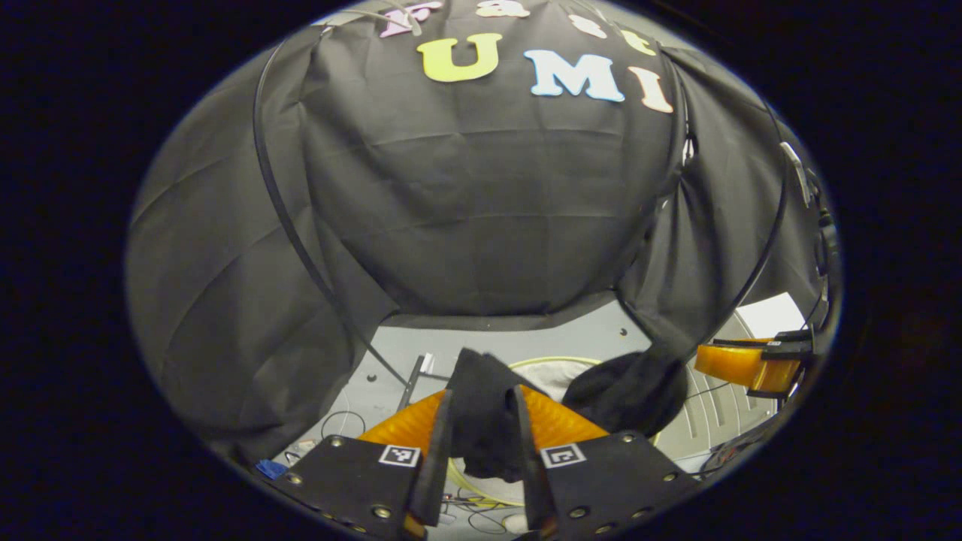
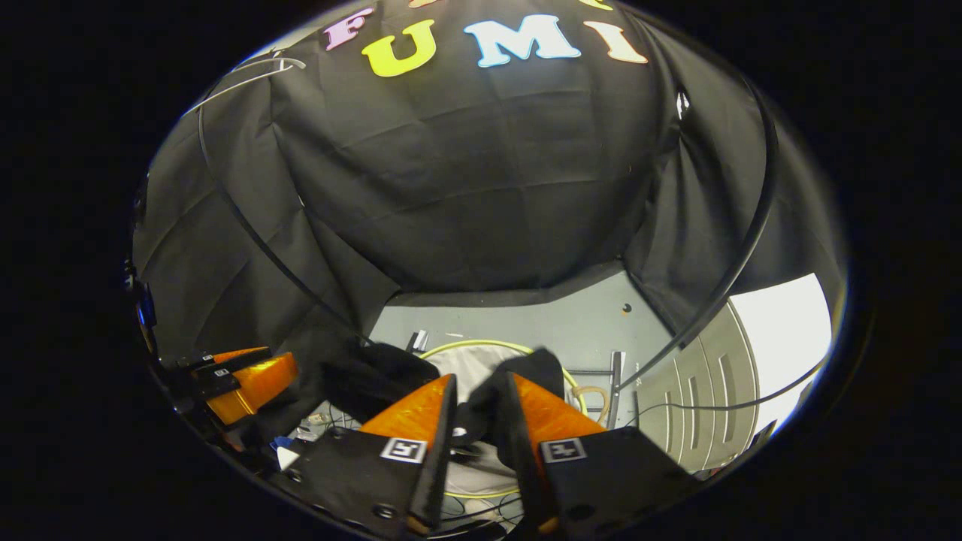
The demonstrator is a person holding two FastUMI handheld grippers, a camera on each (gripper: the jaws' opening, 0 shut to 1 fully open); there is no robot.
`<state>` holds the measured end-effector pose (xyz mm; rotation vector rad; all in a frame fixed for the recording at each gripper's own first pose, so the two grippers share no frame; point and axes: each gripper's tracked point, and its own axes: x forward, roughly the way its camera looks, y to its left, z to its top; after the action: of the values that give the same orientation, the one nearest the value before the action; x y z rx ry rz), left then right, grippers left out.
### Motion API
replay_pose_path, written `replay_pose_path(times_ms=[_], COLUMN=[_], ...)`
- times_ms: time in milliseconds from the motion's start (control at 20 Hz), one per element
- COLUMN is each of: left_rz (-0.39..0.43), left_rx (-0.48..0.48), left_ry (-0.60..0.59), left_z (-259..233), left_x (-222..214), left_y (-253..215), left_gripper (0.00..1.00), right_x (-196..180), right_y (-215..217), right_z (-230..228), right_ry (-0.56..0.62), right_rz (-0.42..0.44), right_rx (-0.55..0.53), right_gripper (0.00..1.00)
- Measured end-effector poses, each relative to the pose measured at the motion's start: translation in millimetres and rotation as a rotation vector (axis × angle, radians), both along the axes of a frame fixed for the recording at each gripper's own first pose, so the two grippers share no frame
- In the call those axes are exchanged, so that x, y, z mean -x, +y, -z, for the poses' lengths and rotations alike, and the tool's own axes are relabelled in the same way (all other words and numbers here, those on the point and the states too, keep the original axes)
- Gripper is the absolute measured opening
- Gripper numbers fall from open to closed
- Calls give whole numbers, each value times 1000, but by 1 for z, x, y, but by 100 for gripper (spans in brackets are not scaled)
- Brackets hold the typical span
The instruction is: Grasp the clothes on the hanger with both hands and then place them into the laundry hamper below.
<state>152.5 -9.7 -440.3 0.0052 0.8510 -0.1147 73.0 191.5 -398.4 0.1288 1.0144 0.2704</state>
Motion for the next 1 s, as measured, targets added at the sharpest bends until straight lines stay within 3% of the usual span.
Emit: replay_pose_path(times_ms=[150,250,600,1000], left_rz=[8,-3,-20,7], left_rx=[-16,-34,-8,34], left_ry=[-63,-90,-153,-319], left_z=[-22,-38,-75,-188], left_x=[-5,-7,-10,-23], left_y=[4,9,16,5], left_gripper=[78,96,95,94], right_x=[4,6,1,-16], right_y=[1,0,-3,-13], right_z=[-8,-20,-54,-149], right_ry=[-23,-39,-124,-298], right_rz=[-7,-2,10,24], right_rx=[0,5,4,-10], right_gripper=[100,98,98,98])
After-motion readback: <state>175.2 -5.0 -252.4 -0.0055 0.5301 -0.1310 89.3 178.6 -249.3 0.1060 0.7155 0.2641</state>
